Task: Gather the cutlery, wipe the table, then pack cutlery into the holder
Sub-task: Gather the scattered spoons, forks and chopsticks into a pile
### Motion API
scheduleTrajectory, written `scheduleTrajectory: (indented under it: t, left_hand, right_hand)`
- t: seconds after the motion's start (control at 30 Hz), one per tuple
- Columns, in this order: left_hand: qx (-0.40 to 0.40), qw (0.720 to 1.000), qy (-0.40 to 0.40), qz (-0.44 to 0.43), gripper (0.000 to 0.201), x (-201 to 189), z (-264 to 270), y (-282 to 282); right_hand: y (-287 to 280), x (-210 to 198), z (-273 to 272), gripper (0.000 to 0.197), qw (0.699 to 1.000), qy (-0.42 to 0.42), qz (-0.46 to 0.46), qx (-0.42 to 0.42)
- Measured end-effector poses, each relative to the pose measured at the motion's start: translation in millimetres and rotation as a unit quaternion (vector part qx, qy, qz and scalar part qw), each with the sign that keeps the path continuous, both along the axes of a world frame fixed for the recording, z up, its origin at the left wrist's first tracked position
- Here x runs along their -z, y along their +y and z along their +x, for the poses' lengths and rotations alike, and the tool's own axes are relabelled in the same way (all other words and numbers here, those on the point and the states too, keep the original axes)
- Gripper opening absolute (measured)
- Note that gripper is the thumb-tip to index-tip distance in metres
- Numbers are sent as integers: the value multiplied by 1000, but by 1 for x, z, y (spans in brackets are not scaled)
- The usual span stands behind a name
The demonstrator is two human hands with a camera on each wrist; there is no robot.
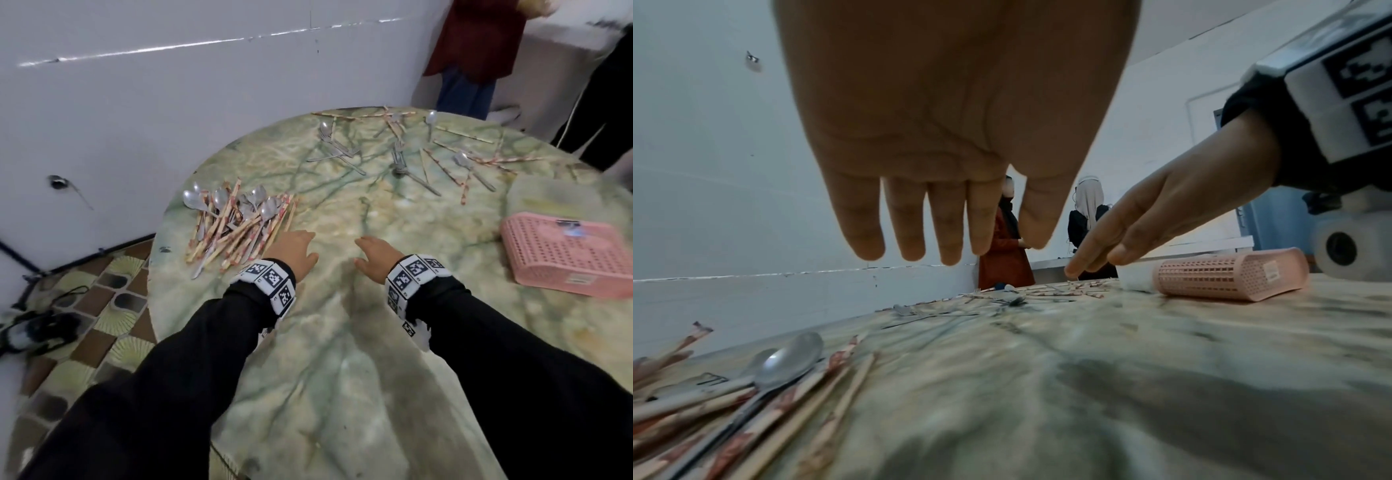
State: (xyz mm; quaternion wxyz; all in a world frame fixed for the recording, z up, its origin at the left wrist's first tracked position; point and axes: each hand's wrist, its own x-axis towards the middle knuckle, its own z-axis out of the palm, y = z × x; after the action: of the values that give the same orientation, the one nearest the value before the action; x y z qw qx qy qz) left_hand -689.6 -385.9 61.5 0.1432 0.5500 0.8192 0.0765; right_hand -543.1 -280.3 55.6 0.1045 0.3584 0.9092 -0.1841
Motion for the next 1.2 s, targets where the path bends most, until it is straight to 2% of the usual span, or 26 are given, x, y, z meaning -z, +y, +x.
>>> scheduleTrajectory:
  t: [0.27,0.73,0.97,1.2]
  left_hand:
    - [3,999,14,-39,53,-4,54,-4]
    - [16,997,22,-78,52,-7,110,-1]
    - [-6,997,17,-72,55,-5,143,15]
    - [-62,995,-12,-71,58,3,207,41]
  right_hand:
    - [-7,-10,54,54,1000,-14,4,-15]
    - [-7,-11,115,54,999,-38,3,5]
    - [15,-11,147,54,999,-43,8,-24]
    - [58,-5,214,54,995,-66,27,-73]
